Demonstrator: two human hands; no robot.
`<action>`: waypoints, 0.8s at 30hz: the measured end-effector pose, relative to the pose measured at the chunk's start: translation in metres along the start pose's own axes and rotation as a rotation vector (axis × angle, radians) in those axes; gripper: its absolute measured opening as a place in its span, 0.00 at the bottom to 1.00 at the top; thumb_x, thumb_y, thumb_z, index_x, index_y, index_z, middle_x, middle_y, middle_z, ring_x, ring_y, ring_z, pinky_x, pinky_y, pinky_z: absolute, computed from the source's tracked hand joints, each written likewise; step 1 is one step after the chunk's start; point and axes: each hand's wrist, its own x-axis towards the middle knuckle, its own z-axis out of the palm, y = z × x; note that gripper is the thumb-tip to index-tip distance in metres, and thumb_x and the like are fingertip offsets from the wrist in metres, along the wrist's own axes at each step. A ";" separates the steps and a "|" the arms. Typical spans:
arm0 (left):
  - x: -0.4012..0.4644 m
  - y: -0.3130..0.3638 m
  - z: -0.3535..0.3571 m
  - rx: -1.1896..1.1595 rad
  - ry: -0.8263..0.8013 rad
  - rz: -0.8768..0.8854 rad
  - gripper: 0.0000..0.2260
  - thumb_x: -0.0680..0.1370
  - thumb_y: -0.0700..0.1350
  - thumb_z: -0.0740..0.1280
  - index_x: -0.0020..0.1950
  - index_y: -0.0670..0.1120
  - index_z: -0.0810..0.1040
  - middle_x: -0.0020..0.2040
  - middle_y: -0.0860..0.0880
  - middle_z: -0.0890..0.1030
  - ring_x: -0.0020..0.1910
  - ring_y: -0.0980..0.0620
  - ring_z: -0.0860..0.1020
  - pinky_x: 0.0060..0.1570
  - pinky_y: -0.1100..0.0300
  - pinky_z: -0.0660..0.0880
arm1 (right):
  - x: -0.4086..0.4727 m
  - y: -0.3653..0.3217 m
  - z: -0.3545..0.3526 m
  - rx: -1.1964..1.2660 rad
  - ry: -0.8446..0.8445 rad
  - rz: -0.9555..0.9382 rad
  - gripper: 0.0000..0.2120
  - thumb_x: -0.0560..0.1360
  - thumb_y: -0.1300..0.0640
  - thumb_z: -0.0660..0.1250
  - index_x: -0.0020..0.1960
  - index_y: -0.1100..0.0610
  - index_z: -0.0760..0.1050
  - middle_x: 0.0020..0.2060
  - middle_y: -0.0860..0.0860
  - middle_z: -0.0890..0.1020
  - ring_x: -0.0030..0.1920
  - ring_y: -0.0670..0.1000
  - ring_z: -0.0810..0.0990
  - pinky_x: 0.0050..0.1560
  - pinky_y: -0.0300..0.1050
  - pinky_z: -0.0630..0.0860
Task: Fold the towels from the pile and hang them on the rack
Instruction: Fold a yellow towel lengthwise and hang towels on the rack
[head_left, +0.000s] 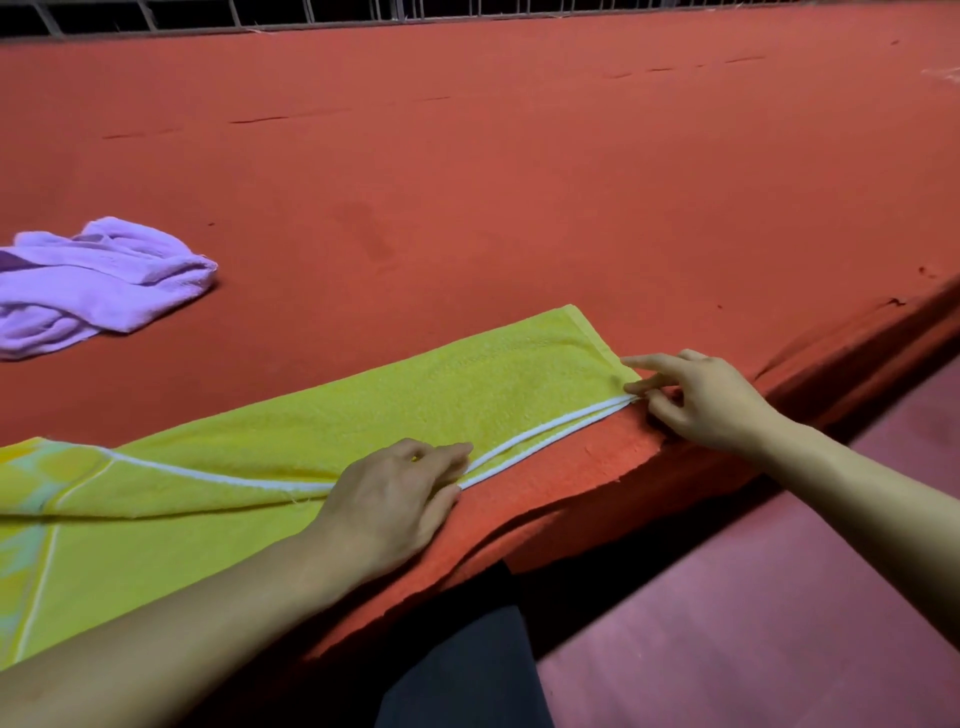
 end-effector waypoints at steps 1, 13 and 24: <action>0.000 0.000 -0.003 -0.036 -0.033 -0.017 0.24 0.75 0.59 0.54 0.68 0.56 0.74 0.51 0.55 0.83 0.51 0.53 0.81 0.46 0.57 0.80 | 0.002 -0.002 -0.001 0.004 -0.004 0.016 0.24 0.71 0.62 0.68 0.66 0.47 0.74 0.45 0.37 0.85 0.47 0.50 0.75 0.49 0.51 0.77; -0.050 -0.064 -0.071 -0.222 0.131 -0.188 0.16 0.75 0.51 0.63 0.62 0.56 0.75 0.50 0.68 0.81 0.52 0.59 0.77 0.51 0.55 0.76 | 0.052 -0.158 0.014 0.342 0.039 -0.181 0.18 0.74 0.62 0.65 0.61 0.49 0.77 0.40 0.41 0.84 0.41 0.46 0.77 0.43 0.32 0.67; -0.179 -0.220 -0.158 -0.079 0.418 -0.644 0.14 0.75 0.40 0.70 0.59 0.51 0.77 0.47 0.61 0.81 0.48 0.51 0.80 0.53 0.55 0.75 | 0.103 -0.393 0.122 0.537 -0.215 -0.392 0.16 0.75 0.61 0.65 0.61 0.48 0.77 0.40 0.42 0.84 0.36 0.43 0.78 0.43 0.40 0.74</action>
